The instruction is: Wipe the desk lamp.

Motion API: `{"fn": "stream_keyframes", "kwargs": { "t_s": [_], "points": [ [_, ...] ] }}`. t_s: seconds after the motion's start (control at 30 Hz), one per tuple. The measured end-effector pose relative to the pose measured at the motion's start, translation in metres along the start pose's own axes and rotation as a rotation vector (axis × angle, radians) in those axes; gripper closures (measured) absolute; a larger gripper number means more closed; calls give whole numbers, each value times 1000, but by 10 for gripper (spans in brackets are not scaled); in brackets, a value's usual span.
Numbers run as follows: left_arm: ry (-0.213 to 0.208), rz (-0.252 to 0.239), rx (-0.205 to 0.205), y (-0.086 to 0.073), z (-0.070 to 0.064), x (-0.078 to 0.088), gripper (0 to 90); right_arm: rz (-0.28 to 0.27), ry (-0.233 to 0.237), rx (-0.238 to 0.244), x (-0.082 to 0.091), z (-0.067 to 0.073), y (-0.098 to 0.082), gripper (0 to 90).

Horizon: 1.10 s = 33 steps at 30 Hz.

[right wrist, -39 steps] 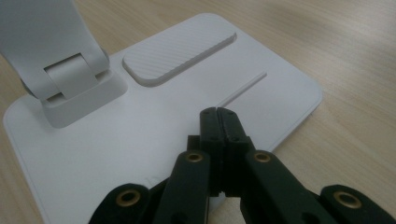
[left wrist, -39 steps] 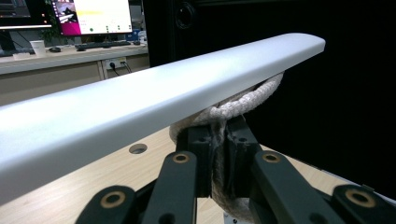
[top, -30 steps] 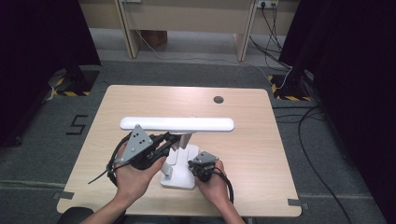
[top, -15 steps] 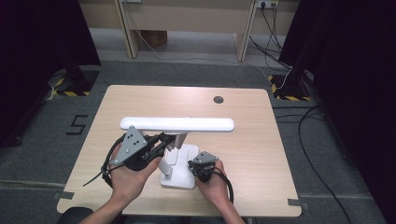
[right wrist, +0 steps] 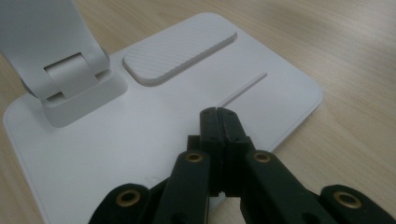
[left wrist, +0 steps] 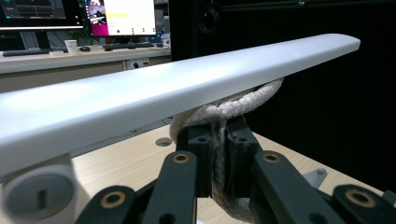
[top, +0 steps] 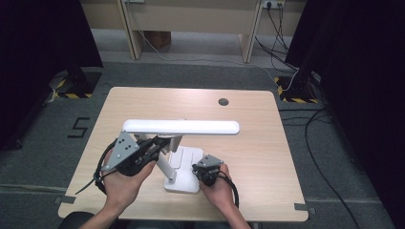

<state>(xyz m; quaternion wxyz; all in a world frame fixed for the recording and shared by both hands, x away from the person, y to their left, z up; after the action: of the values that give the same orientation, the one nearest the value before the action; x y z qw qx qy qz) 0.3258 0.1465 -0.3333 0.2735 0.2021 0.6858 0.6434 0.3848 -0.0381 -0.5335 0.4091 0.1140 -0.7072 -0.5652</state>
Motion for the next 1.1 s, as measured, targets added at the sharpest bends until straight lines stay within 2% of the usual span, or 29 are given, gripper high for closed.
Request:
{"fn": "stream_keyframes", "kwargs": {
  "t_s": [0.33,1.1],
  "points": [
    [26,-6,2,0,8,9,829,1,0,1,0,0,0,900],
    [64,-17,-1,1,12,24,829,-1,-1,1,0,0,0,900]
  ]
}}
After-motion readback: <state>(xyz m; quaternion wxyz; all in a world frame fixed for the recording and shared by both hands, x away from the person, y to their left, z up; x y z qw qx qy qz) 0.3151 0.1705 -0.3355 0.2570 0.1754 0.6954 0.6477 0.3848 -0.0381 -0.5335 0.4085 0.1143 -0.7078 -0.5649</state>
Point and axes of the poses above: each handheld gripper's, and its own axes: x roughly backward along the jaws, y roughly out of its top, z roughly to its left, the point moved 4 cm from there along -x, roughly forward along the jaws, and after that the axes turned 12 degrees about -z, right-handed, at the moved point
